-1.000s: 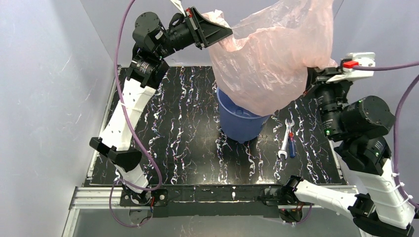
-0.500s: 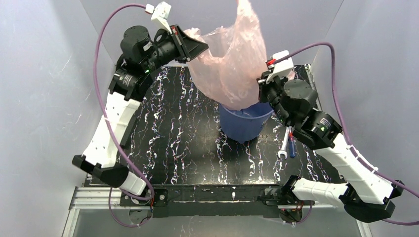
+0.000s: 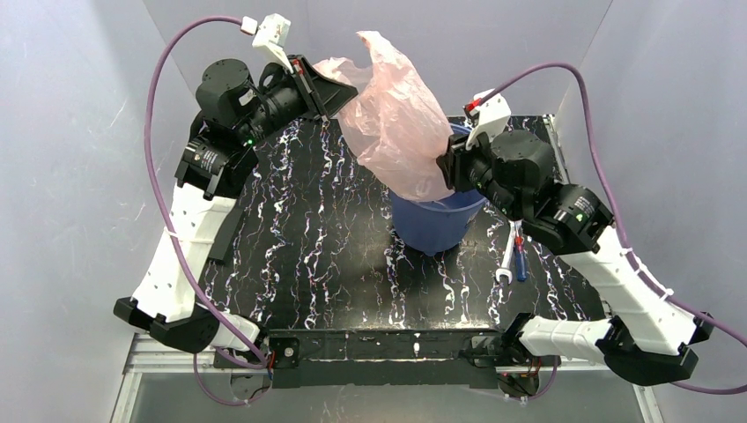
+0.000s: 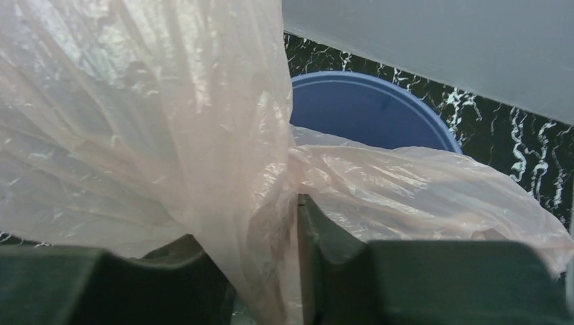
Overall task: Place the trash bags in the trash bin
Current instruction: Place the trash bag in the trash bin.
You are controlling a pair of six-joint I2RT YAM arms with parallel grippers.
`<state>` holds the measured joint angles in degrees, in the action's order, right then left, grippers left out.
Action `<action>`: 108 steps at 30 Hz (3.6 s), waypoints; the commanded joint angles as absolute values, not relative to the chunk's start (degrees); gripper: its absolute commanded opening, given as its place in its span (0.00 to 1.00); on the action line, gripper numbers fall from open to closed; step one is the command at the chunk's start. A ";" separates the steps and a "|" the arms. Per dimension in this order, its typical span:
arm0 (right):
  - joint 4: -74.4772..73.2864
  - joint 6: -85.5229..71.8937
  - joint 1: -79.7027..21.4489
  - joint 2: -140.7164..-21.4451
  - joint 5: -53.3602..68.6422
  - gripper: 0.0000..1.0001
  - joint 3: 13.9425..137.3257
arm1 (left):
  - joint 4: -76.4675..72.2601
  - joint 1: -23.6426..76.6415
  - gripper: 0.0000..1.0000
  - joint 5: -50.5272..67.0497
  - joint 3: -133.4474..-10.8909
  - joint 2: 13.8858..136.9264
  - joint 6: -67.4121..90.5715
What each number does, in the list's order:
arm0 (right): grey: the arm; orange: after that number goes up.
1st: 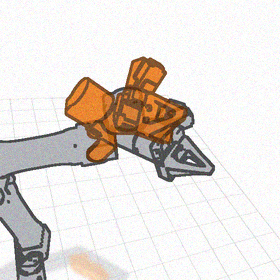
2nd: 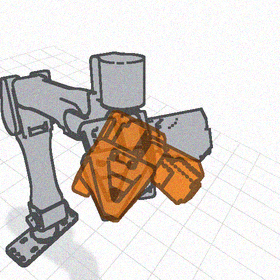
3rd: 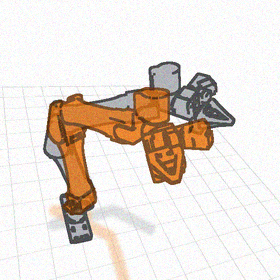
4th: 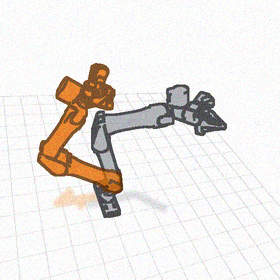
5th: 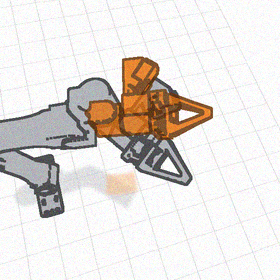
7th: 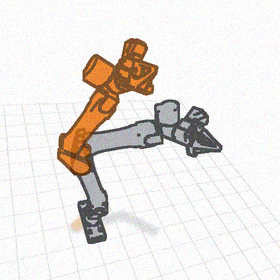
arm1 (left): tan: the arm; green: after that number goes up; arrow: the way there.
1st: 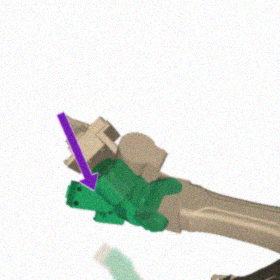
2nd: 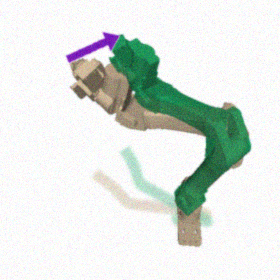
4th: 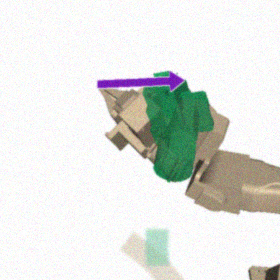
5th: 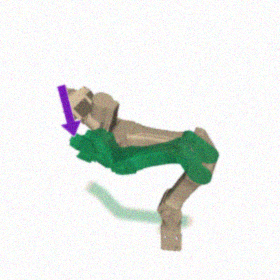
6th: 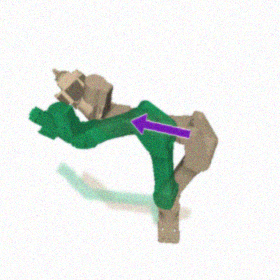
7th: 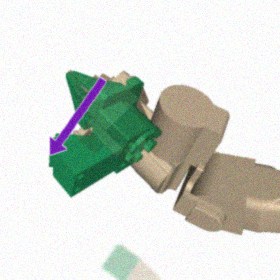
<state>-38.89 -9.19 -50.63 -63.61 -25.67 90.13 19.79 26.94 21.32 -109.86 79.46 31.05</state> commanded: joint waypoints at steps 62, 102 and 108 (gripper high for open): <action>-46.65 -11.60 -12.22 -73.88 26.23 0.57 95.71 | 19.84 23.31 0.00 23.86 -99.74 73.75 36.28; -50.94 -10.77 -10.92 -75.49 -13.73 0.93 96.21 | 12.33 29.84 0.00 31.80 -102.16 85.13 40.54; -45.65 -14.96 -5.99 -73.78 3.80 0.76 88.54 | 12.27 32.11 0.00 30.46 -102.93 86.79 40.60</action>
